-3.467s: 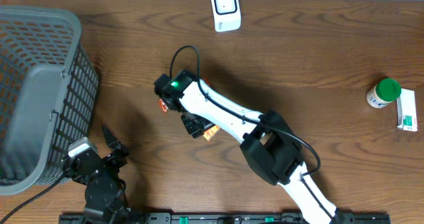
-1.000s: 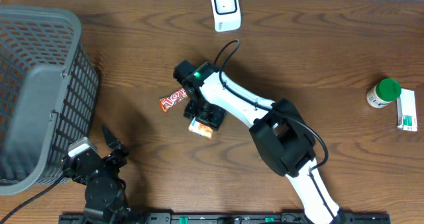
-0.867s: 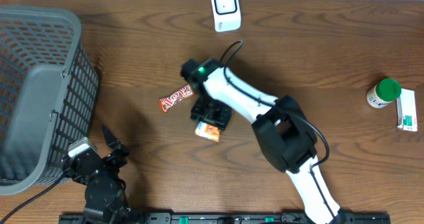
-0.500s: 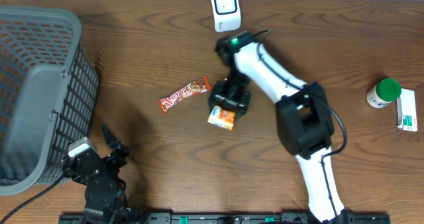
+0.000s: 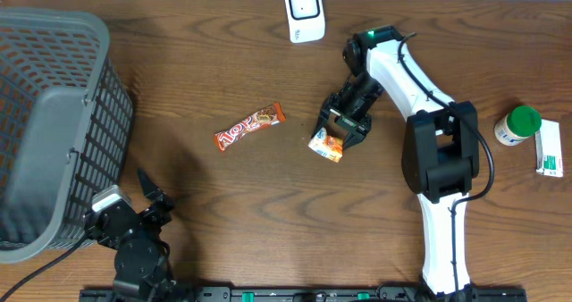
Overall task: Scan the item barcode
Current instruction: 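Hold the Kleenex pack barcode in front of the white scanner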
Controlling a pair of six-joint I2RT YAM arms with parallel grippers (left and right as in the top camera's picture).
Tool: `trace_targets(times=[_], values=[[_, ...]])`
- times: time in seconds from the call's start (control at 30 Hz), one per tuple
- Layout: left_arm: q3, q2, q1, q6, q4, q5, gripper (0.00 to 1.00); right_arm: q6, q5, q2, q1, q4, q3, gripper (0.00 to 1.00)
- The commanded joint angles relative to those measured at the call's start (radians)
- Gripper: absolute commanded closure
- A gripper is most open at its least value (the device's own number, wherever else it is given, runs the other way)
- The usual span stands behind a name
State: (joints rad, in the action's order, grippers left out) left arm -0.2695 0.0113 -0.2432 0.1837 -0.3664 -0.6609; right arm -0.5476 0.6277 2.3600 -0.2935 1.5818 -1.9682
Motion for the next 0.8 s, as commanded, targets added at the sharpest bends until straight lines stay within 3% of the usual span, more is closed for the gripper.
trace_targets(times=[0.0, 0.4, 0.77], values=[[-0.003, -0.001, 0.002, 0.005, 0.0, -0.013, 0.15, 0.05, 0.029, 0.004, -0.002, -0.014, -0.016, 0.41], [-0.003, -0.001, 0.002, 0.005, 0.0, -0.013, 0.15, 0.108, -0.012, 0.004, 0.005, -0.29, -0.081, 0.44], [-0.003, -0.001, 0.002, 0.006, 0.0, -0.013, 0.15, 0.073, -0.264, 0.004, 0.002, -0.695, -0.2, 0.41]])
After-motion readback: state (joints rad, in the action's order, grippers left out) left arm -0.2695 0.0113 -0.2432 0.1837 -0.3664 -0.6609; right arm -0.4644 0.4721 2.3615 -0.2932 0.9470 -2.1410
